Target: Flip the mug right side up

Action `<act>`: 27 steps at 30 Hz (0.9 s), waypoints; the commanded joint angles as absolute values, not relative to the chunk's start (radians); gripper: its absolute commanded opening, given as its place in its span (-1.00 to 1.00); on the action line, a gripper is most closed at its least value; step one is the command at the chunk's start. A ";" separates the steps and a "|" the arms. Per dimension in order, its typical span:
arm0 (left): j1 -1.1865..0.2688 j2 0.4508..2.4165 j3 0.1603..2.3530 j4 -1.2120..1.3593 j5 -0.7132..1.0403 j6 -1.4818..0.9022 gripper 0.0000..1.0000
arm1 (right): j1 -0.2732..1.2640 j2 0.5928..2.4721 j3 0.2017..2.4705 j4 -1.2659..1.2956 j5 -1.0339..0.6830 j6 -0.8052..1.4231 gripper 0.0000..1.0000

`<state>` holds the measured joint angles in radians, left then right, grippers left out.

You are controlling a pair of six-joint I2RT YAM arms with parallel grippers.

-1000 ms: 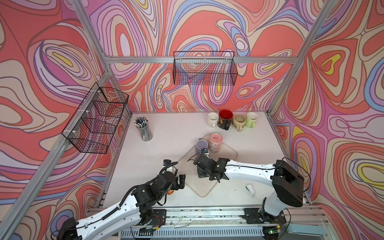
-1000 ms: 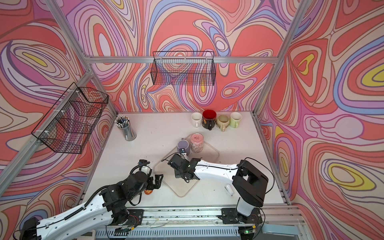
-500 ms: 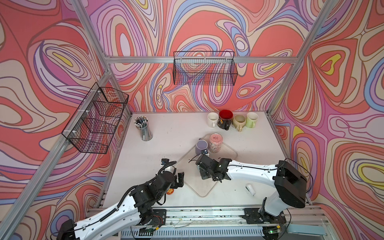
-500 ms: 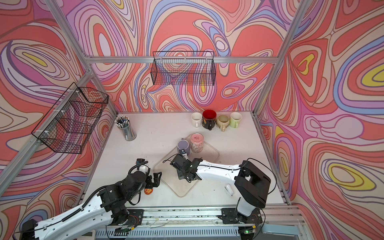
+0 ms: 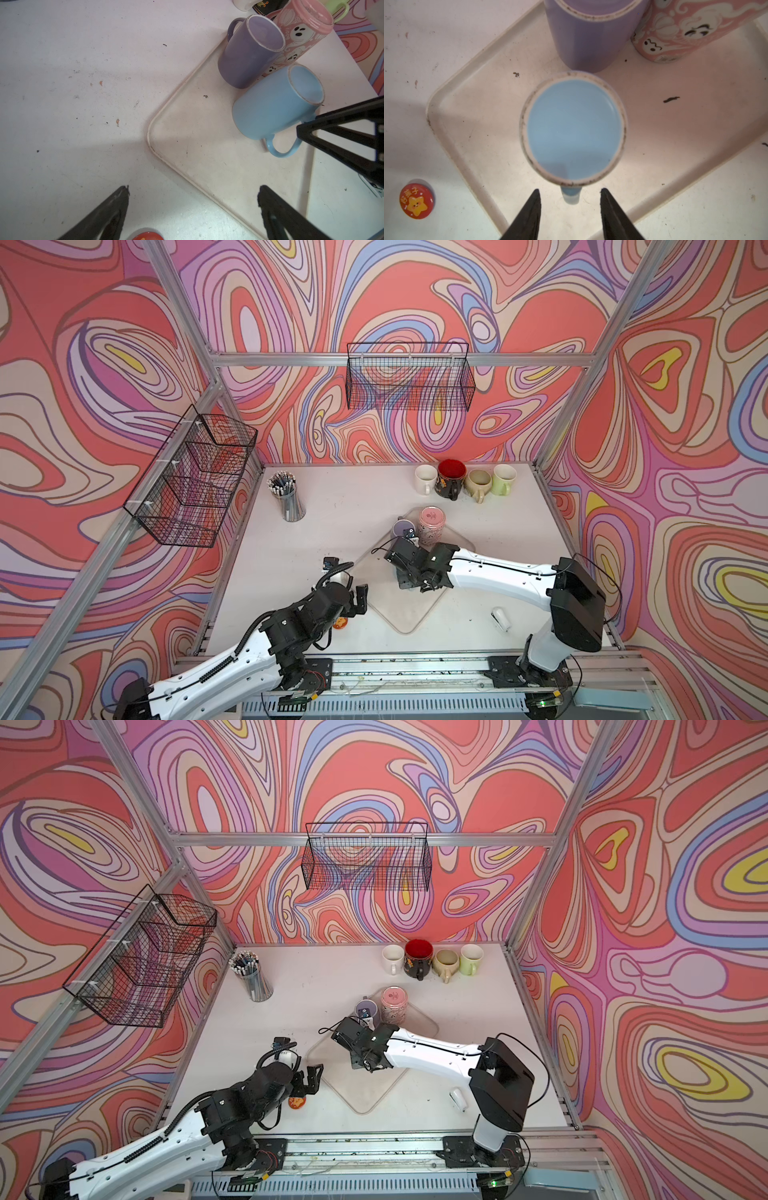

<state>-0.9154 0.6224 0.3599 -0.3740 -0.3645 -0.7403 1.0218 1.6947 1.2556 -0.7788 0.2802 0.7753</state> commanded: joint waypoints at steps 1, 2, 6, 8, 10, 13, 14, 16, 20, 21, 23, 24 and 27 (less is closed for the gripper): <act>-0.905 0.630 0.368 -0.383 -0.377 -0.730 1.00 | 1.013 1.748 1.299 -0.839 0.289 0.789 -0.06; -0.904 0.630 0.368 -0.383 -0.375 -0.730 1.00 | 1.010 1.757 1.304 -0.842 0.286 0.789 -0.07; -0.904 0.625 0.351 -0.376 -0.360 -0.742 1.00 | 0.987 1.795 1.310 -0.844 0.263 0.787 -0.12; -0.905 0.624 0.340 -0.366 -0.359 -0.745 1.00 | 0.977 1.799 1.310 -0.844 0.259 0.786 -0.15; -0.904 0.632 0.333 -0.358 -0.359 -0.745 1.00 | 0.968 1.802 1.311 -0.844 0.255 0.786 -0.20; -0.902 0.643 0.336 -0.353 -0.357 -0.737 1.00 | 0.958 1.807 1.318 -0.844 0.249 0.781 -0.27; -0.902 0.646 0.336 -0.352 -0.355 -0.735 1.00 | 0.955 1.810 1.320 -0.844 0.248 0.780 -0.30; -0.901 0.649 0.339 -0.352 -0.352 -0.733 1.00 | 0.950 1.815 1.325 -0.843 0.244 0.775 -0.36; -0.900 0.649 0.339 -0.351 -0.349 -0.734 1.00 | 0.942 1.824 1.333 -0.841 0.236 0.764 -0.46; -0.900 0.650 0.339 -0.352 -0.347 -0.735 1.00 | 0.939 1.825 1.337 -0.843 0.235 0.758 -0.47; -0.902 0.654 0.338 -0.350 -0.346 -0.736 1.00 | 0.936 1.830 1.343 -0.845 0.234 0.751 -0.48; -0.898 0.656 0.337 -0.348 -0.347 -0.736 1.00 | 0.937 1.833 1.346 -0.847 0.233 0.747 -0.48; -0.900 0.661 0.334 -0.347 -0.346 -0.739 1.00 | 0.933 1.839 1.357 -0.857 0.238 0.735 -0.44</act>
<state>-0.9131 0.6540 0.3439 -0.3626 -0.3431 -0.7364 0.9409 1.8214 1.3296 -0.8459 0.2325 0.7559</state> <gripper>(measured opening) 0.999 0.280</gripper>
